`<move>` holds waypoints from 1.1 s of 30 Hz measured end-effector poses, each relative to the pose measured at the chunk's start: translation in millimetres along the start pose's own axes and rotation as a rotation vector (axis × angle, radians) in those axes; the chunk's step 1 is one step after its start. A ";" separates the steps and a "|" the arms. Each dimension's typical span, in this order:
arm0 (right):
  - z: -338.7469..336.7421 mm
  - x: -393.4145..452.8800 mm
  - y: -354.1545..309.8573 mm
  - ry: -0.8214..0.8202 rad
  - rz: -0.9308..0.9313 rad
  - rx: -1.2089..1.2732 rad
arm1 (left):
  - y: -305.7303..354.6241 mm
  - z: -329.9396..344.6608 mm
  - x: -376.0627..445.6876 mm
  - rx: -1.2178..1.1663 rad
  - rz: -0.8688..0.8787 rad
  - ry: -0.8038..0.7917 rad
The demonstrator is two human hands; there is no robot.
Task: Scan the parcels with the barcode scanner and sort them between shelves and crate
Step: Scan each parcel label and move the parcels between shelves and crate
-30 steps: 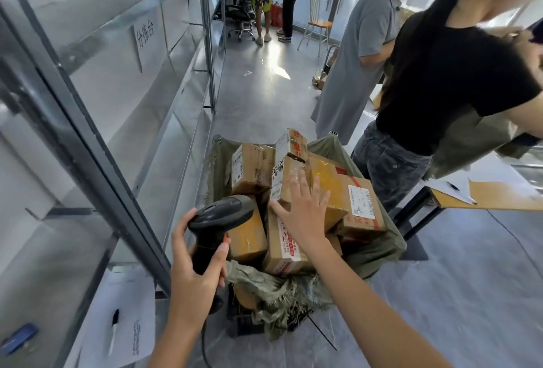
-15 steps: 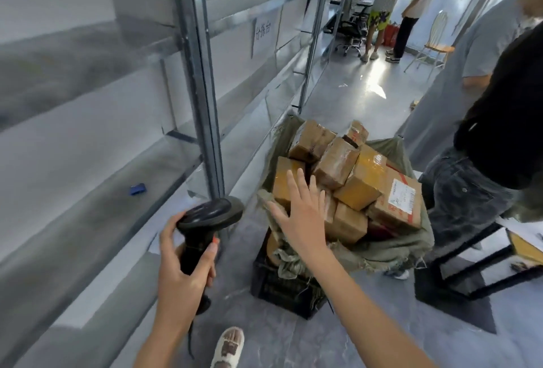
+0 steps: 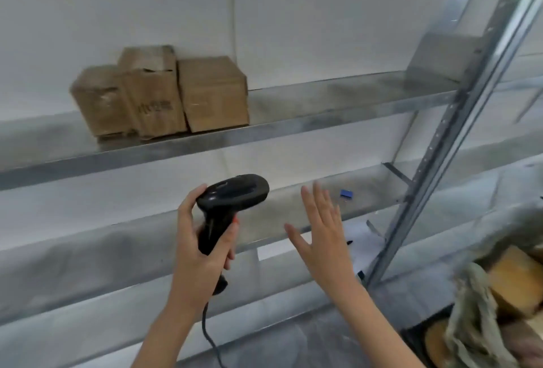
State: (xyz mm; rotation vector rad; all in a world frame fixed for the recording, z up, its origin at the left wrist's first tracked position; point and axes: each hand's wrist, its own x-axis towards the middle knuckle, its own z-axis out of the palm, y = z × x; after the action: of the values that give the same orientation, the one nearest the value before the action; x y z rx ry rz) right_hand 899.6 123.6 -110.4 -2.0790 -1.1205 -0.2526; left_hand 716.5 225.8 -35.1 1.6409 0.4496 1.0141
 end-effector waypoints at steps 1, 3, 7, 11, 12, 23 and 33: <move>11.3 4.6 -19.2 -0.020 -0.049 0.016 | 5.2 -17.8 1.1 0.014 0.013 0.042; 32.4 12.0 -59.8 -0.037 -0.146 0.052 | 14.4 -53.9 4.4 0.030 0.038 0.130; 68.2 28.3 -145.2 -0.069 -0.298 0.090 | 26.3 -120.9 16.0 0.034 0.124 0.280; 99.8 62.3 -226.6 0.013 -0.418 0.129 | 31.3 -182.3 43.6 -0.013 0.180 0.353; 105.9 74.7 -244.7 0.049 -0.445 0.130 | 32.2 -196.1 53.4 -0.029 0.188 0.354; 142.0 251.5 -347.8 -0.023 -0.211 -0.566 | 25.7 -302.7 158.6 -0.177 0.254 0.166; 149.0 249.7 -366.5 -0.071 -0.047 -0.587 | 2.9 -324.2 165.8 -0.339 0.176 0.120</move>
State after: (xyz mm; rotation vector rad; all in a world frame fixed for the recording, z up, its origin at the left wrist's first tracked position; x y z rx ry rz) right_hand 736.5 509.6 97.8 -2.5873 -1.2435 -0.5924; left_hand 549.1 540.1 41.8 1.3366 0.1992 1.2510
